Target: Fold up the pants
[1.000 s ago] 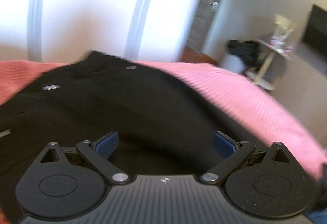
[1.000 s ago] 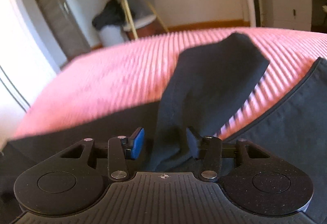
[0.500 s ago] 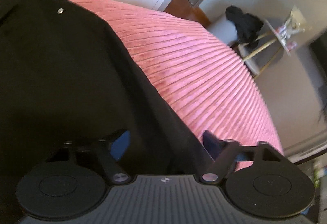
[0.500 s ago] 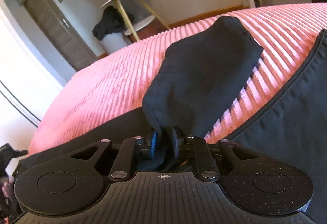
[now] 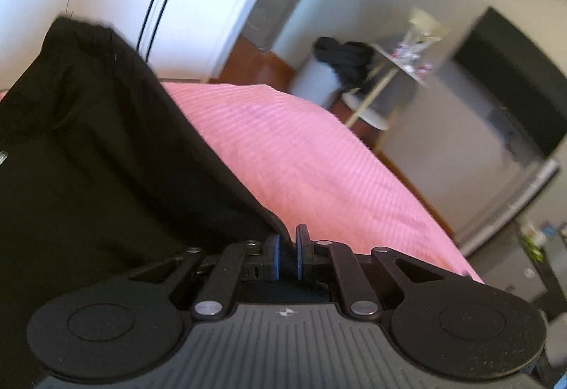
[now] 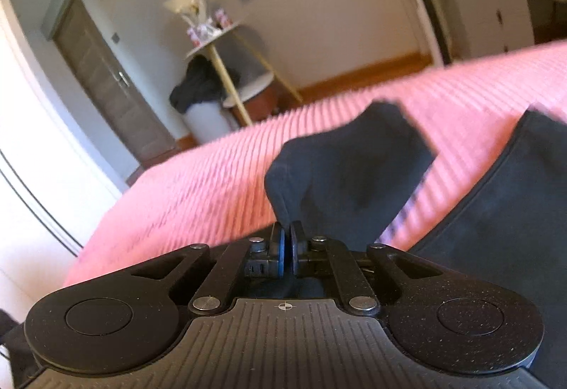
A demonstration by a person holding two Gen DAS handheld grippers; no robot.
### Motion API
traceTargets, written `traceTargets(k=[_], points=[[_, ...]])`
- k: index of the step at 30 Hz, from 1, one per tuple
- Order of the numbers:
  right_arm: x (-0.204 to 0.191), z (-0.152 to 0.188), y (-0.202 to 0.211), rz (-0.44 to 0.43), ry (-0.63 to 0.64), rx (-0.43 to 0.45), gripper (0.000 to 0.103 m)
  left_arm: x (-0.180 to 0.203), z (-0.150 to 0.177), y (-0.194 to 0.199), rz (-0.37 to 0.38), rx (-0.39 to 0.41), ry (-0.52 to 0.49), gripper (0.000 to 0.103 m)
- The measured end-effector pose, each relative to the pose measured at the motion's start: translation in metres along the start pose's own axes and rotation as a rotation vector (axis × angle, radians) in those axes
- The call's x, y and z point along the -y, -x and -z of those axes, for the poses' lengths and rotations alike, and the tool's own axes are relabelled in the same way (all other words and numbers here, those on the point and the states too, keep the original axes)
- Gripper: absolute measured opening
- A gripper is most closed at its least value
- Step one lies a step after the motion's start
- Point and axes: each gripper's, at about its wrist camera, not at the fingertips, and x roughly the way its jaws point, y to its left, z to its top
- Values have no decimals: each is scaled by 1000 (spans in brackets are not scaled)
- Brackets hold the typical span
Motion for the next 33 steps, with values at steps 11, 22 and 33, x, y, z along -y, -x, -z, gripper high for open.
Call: traceTargets(k=[11, 22, 33], points=[[43, 29, 68, 240, 28, -84, 7, -40, 142, 80, -68, -185, 41, 18], [56, 32, 48, 289, 107, -126, 53, -76, 125, 137, -172, 26, 146, 87], [-7, 69, -16, 475, 726, -89, 12, -93, 118, 155, -227, 41, 201, 98]])
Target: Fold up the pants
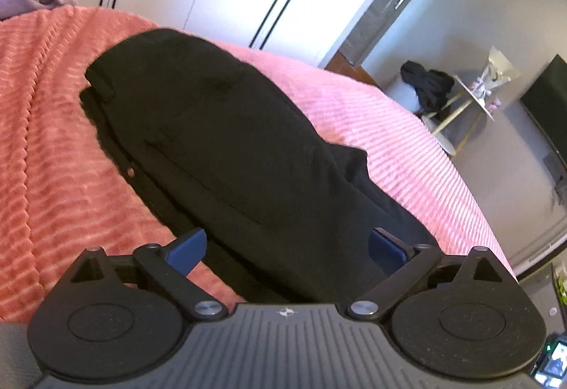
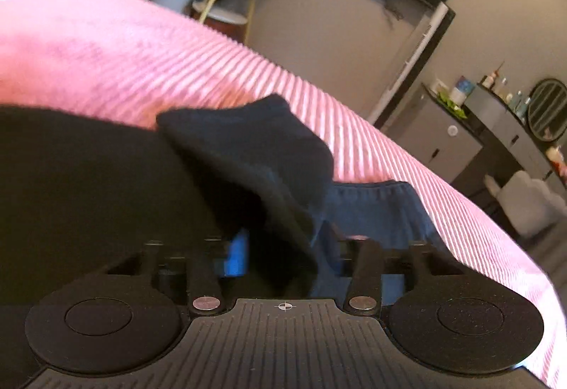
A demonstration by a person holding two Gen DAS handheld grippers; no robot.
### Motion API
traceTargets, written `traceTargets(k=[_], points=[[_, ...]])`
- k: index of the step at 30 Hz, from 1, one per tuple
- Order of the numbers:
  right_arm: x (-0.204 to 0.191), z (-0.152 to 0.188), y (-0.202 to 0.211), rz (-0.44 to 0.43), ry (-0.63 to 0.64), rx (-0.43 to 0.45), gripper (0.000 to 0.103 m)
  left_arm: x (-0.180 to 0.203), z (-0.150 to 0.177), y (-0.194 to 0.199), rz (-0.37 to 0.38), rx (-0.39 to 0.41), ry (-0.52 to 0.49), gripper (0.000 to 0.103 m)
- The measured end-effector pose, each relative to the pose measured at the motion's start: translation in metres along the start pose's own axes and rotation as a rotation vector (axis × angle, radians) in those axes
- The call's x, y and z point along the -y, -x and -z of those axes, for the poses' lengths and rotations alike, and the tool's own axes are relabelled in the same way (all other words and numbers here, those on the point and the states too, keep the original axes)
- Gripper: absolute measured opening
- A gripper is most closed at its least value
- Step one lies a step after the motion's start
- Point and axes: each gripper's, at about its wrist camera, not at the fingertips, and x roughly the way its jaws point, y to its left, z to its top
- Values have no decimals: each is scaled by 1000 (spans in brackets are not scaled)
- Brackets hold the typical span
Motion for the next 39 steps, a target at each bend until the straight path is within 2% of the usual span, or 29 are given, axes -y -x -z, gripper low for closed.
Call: traceTargets(k=[2, 3, 5, 6, 8, 10, 12, 13, 14, 15, 16, 17, 18, 19, 21, 22, 23, 24, 25, 26, 27, 29, 30, 32, 33, 36, 38, 39], points=[[36, 0, 5, -80, -256, 10, 9, 1, 6, -3, 15, -20, -10, 98], [64, 4, 8, -120, -433, 20, 9, 2, 10, -3, 24, -27, -15, 98], [102, 19, 12, -191, -699, 26, 9, 4, 14, -6, 39, -37, -11, 98], [118, 30, 8, -237, -807, 0, 10, 4, 15, -9, 49, -42, -3, 98], [130, 46, -2, -275, -906, -67, 14, 2, 17, -17, 75, -60, 22, 98], [140, 62, -16, -319, -1028, -131, 26, 2, 18, -24, 102, -82, 47, 98], [149, 74, -27, -375, -1152, -160, 29, 4, 20, -32, 128, -98, 59, 99], [149, 73, -28, -374, -1143, -158, 29, 5, 21, -37, 131, -108, 63, 99], [143, 66, -25, -338, -1062, -149, 29, 6, 22, -40, 130, -119, 67, 99], [134, 57, -22, -281, -943, -132, 34, 7, 23, -44, 126, -130, 69, 99], [121, 45, -17, -198, -793, -106, 40, 8, 23, -46, 123, -132, 72, 99], [105, 36, -11, -92, -626, -77, 58, 8, 24, -49, 124, -128, 69, 99], [85, 28, -6, 20, -446, -41, 69, 8, 26, -51, 121, -119, 58, 99], [70, 24, -4, 95, -317, -7, 70, 9, 27, -53, 108, -115, 47, 99], [41, 21, -1, 184, -108, 61, 65, 11, 31, -58, 107, -126, 26, 99], [29, 21, -1, 181, -35, 91, 62, 12, 33, -60, 115, -136, 17, 99], [20, 21, 0, 146, 18, 118, 52, 15, 35, -62, 120, -146, 13, 99], [15, 20, 0, 108, 46, 130, 20, 15, 37, -63, 122, -150, 10, 99], [11, 19, -2, 95, 61, 123, 11, 15, 37, -64, 121, -151, 7, 99], [10, 19, -3, 89, 56, 117, 9, 15, 38, -65, 119, -153, 4, 99], [15, 17, -3, 73, 11, 122, 9, 15, 38, -65, 118, -154, 2, 99], [42, 15, 0, 36, -201, 125, 8, 15, 38, -66, 120, -159, 1, 99], [65, 16, 1, 18, -360, 116, 8, 14, 39, -66, 118, -161, 2, 99], [114, 36, -5, -130, -759, 68, 9, 14, 38, -64, 124, -158, 5, 99], [134, 53, -15, -207, -961, 13, 9, 14, 38, -63, 128, -156, 4, 99], [164, 105, -44, -374, -1414, -137, 11, 13, 38, -64, 127, -165, 13, 99], [167, 129, -57, -474, -1601, -155, 11, 13, 37, -67, 123, -174, 23, 99], [168, 135, -59, -506, -1639, -157, 12, 13, 36, -68, 123, -175, 24, 99]])
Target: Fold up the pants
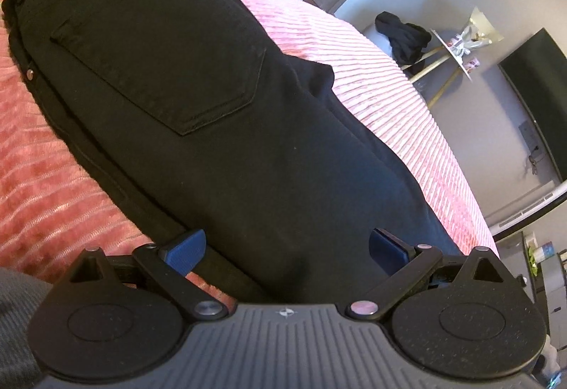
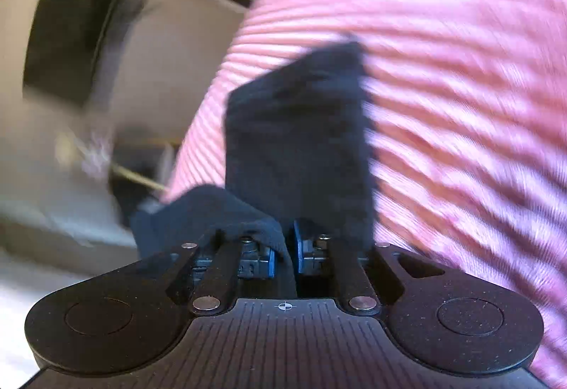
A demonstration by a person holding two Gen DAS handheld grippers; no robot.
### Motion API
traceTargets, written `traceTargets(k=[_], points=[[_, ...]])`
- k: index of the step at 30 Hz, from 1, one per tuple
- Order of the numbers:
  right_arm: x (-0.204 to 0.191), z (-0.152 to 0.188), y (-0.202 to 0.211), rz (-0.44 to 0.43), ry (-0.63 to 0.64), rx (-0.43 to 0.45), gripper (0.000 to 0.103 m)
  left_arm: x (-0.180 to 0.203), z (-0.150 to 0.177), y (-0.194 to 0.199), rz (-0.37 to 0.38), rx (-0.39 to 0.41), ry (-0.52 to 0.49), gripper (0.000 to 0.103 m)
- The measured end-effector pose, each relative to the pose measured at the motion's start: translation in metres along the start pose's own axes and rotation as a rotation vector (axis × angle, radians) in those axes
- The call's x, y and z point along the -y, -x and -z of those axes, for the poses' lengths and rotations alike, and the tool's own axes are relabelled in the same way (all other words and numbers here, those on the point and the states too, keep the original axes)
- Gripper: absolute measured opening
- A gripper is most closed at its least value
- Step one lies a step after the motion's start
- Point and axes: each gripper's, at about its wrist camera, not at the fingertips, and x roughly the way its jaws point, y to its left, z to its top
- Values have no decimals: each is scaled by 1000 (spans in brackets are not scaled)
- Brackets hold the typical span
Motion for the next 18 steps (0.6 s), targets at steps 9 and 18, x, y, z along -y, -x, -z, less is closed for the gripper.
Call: traceTargets(k=[9, 18], points=[[14, -15, 20, -54, -93, 179, 32, 3, 3, 2, -4, 0, -2, 99], [-12, 13, 32, 18, 214, -39, 37, 1, 3, 0, 15, 0, 24, 99]])
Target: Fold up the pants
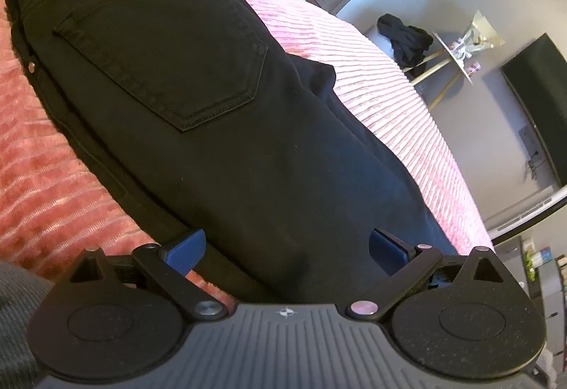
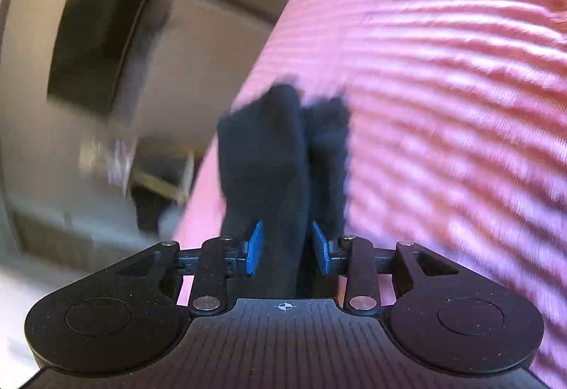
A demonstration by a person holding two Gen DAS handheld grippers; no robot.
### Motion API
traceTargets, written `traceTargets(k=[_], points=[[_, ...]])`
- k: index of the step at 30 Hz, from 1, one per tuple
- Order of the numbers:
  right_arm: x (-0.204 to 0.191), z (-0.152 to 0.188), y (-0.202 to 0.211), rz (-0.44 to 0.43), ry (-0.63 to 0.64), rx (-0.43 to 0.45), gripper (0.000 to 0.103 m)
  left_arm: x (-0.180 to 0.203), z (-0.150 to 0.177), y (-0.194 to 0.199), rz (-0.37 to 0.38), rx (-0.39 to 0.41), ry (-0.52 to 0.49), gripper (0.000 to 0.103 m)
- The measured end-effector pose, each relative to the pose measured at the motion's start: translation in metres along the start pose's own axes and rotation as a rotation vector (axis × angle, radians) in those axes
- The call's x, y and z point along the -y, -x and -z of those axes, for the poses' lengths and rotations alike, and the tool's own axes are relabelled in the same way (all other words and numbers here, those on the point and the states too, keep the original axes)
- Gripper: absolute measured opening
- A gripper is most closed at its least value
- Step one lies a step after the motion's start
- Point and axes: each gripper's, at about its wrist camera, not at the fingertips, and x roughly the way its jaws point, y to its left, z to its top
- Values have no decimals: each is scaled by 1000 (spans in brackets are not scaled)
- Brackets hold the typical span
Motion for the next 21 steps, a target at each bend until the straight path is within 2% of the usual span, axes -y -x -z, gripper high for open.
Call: traceTargets(k=[2, 4, 6, 9, 11, 13, 19, 21], points=[[-12, 19, 3, -5, 41, -108, 37, 0, 1, -1, 10, -5, 1, 99], [-30, 31, 6, 0, 130, -155, 39, 5, 3, -2, 12, -7, -9, 99], [-48, 41, 10, 12, 198, -179, 50, 9, 5, -5, 20, -18, -19, 99], [-62, 62, 3, 5, 237, -284, 51, 12, 9, -7, 35, -30, -6, 99], [-64, 72, -1, -15, 208, -347, 53, 12, 10, -6, 33, -29, 0, 99], [-63, 77, -5, -19, 197, -384, 51, 10, 9, -4, 27, -24, 23, 99], [-72, 82, -11, 42, 231, -397, 43, 3, 7, 0, 11, 9, 70, 95], [-73, 81, -19, 79, 244, -398, 36, -1, 6, -2, 13, 2, 93, 95]])
